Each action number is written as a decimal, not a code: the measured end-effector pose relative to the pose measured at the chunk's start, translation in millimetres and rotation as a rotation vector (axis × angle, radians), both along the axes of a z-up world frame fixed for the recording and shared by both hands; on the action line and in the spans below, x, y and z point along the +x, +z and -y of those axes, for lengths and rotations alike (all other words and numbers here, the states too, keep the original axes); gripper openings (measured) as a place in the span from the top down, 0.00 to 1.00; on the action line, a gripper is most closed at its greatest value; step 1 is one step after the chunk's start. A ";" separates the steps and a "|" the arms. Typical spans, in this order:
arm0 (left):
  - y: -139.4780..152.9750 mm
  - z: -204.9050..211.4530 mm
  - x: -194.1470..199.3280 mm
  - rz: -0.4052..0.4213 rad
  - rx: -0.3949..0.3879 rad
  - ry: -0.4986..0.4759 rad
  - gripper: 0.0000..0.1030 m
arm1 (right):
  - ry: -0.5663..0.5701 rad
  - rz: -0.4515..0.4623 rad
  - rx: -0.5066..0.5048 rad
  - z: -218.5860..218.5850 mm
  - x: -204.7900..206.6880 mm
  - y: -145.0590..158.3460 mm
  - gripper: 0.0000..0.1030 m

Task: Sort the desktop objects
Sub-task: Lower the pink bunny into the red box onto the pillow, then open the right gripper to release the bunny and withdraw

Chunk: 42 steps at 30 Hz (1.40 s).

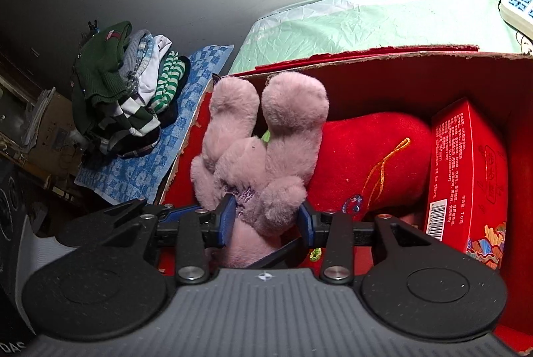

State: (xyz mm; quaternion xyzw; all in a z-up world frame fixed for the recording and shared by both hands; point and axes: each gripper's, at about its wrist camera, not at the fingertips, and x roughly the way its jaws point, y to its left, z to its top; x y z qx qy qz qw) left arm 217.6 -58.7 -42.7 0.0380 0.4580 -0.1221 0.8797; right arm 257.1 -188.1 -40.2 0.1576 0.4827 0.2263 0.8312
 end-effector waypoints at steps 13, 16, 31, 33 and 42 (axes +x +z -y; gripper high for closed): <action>-2.3 8.0 2.6 -0.003 -0.011 0.021 0.19 | 0.010 0.025 0.013 6.6 -4.4 4.7 0.56; -2.4 8.0 2.6 -0.005 -0.010 0.018 0.18 | -0.014 0.024 0.043 12.6 -4.5 6.3 0.57; 25.6 -9.1 -11.3 0.012 -0.010 0.095 0.15 | -0.056 0.078 0.057 21.8 -22.6 22.3 0.69; 28.5 -10.4 -15.2 0.022 -0.001 0.104 0.14 | -0.065 0.096 0.050 22.8 -28.1 27.4 0.69; 36.3 -13.6 -32.7 0.034 0.001 0.131 0.14 | -0.182 0.178 -0.096 34.7 -64.7 43.4 0.68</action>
